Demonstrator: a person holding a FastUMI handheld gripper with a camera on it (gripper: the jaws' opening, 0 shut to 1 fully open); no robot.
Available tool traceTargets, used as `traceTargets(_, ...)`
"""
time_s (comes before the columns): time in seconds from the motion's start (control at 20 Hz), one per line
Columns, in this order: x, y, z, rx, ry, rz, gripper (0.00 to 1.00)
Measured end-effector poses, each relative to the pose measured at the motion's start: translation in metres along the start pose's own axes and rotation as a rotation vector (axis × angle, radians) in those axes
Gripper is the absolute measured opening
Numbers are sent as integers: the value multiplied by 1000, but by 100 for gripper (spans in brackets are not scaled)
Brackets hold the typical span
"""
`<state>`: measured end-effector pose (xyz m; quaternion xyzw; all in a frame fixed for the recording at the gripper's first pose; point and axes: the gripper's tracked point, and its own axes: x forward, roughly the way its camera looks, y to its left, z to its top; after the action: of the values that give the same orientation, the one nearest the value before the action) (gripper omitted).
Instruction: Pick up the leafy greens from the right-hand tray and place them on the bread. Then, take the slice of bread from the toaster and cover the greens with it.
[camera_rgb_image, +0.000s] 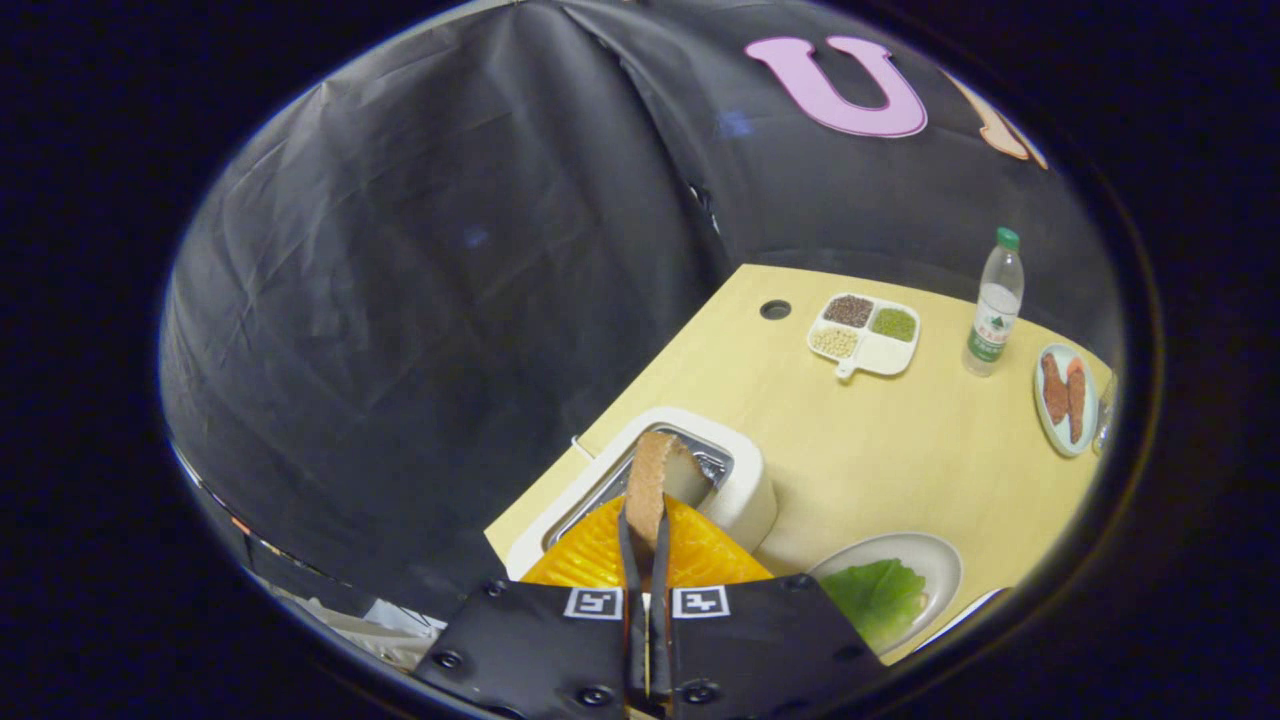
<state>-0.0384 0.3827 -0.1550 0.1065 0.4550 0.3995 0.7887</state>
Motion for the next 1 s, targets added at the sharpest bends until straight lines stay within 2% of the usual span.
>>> traceTargets(0.65,-53,-28,12,54,-112,5,4)
traceTargets(1.0,-69,-54,-6,66,-99,-64,4)
